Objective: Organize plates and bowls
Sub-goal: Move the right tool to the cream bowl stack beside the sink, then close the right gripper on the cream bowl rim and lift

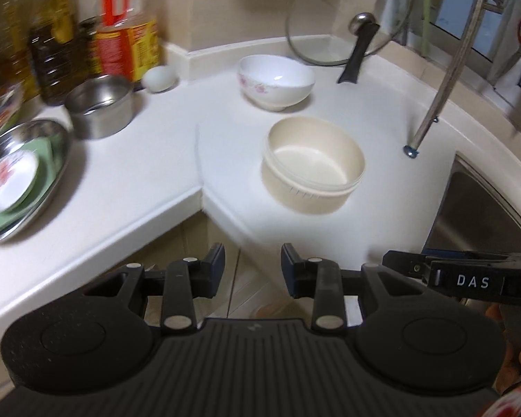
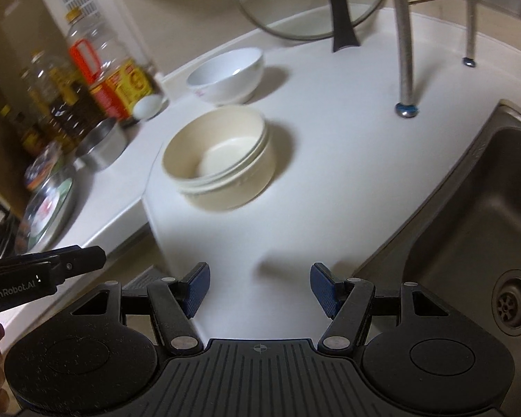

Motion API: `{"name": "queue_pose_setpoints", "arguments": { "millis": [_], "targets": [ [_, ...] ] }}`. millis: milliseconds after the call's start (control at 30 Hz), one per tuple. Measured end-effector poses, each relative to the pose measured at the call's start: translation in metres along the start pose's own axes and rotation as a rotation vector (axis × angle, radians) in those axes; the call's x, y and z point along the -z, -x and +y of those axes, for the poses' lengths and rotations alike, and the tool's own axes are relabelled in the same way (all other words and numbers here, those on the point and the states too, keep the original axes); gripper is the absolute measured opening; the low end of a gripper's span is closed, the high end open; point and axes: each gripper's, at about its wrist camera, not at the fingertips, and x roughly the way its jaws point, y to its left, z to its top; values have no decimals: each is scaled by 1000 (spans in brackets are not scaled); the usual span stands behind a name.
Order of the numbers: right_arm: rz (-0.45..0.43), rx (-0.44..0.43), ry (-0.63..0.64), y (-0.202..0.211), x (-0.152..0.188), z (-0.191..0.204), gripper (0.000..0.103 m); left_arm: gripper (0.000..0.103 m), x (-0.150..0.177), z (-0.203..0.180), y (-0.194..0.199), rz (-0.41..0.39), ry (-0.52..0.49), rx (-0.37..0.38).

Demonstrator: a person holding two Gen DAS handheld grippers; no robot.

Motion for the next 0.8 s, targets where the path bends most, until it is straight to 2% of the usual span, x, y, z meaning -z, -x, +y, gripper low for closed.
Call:
{"name": "queue_pose_setpoints", "arguments": {
  "millis": [167,400,667,800],
  "targets": [
    [-66,38,-58,0,-16,-6,64,32,-25,2,-21,-7,-32,56],
    [-136,66,-74,-16,-42,3,64,32,-62,4,-50,-12,-71,90],
    [-176,91,-74,-40,-64,16,64,33,-81,2,-80,12,-100,123],
    [-162,105,-71,-54,-69,18,54,33,-84,2,-93,34,-109,124]
  ]
}}
